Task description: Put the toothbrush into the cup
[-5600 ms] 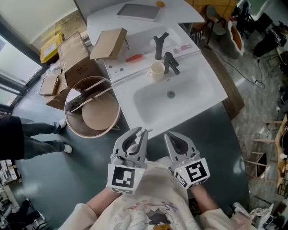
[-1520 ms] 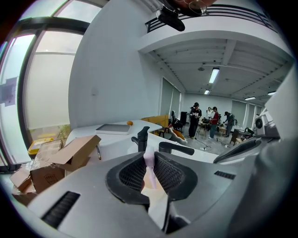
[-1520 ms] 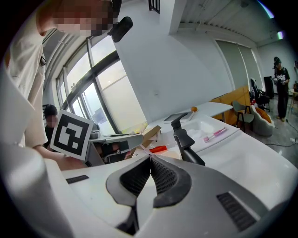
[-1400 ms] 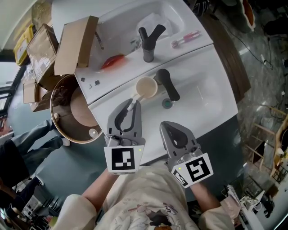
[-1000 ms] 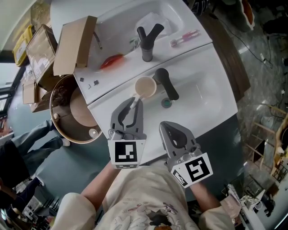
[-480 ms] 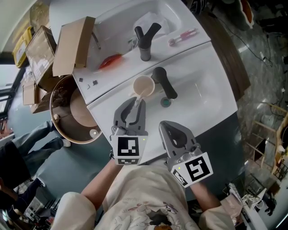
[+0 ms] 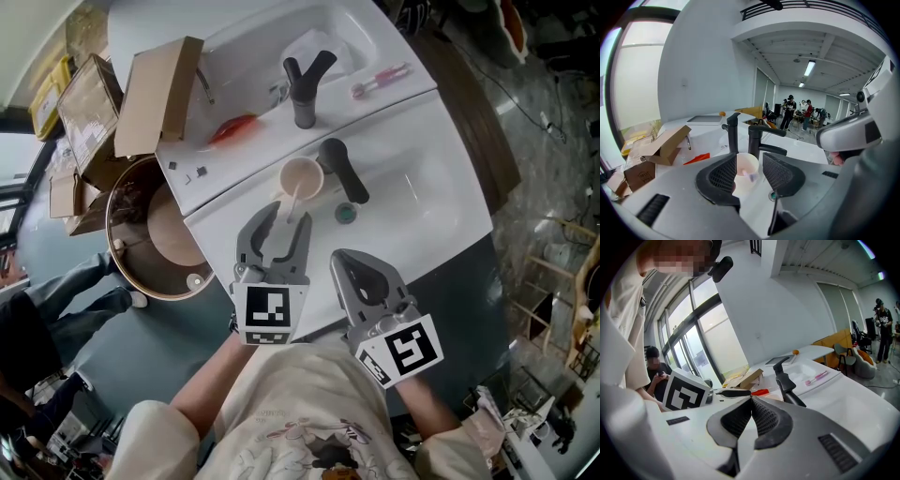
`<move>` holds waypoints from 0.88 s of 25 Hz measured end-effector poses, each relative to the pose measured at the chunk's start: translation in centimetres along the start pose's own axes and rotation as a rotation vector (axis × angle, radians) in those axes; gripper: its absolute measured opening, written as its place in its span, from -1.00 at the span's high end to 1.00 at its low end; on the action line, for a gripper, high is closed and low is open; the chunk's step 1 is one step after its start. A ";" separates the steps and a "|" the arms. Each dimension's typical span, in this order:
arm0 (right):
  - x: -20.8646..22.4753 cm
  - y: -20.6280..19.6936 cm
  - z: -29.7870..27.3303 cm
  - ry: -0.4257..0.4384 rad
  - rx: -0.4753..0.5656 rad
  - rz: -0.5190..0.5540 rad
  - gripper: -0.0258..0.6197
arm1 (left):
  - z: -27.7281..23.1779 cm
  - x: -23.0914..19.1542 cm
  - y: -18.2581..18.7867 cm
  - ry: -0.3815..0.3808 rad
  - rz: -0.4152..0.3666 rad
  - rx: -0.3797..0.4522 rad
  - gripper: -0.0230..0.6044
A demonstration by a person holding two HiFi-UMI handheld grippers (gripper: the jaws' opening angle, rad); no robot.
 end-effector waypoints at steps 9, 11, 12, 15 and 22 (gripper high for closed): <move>-1.1 0.2 0.7 -0.002 0.020 0.017 0.87 | 3.6 -0.5 1.1 0.002 0.002 0.056 0.35; -1.5 0.3 1.0 -0.002 0.022 0.024 0.87 | 4.5 -0.4 1.0 -0.003 0.001 0.059 0.36; -1.7 0.3 1.1 -0.004 0.024 0.028 0.87 | 4.9 -0.3 1.1 -0.003 0.001 0.063 0.38; -1.8 0.5 1.6 -0.012 0.036 0.035 0.87 | 6.3 -0.1 1.4 0.001 0.006 0.089 0.68; -3.2 0.6 3.3 -0.034 0.055 0.060 0.87 | 9.6 0.9 1.2 -0.050 -0.009 0.059 0.88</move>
Point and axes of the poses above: the fingertips, and each gripper's own axes: z backward along the fingers, x to its right, y out of its top, the point moved 4 cm from there along z, backward along the fingers, and after that the axes turned 9 degrees about y, right-handed, at the moved point
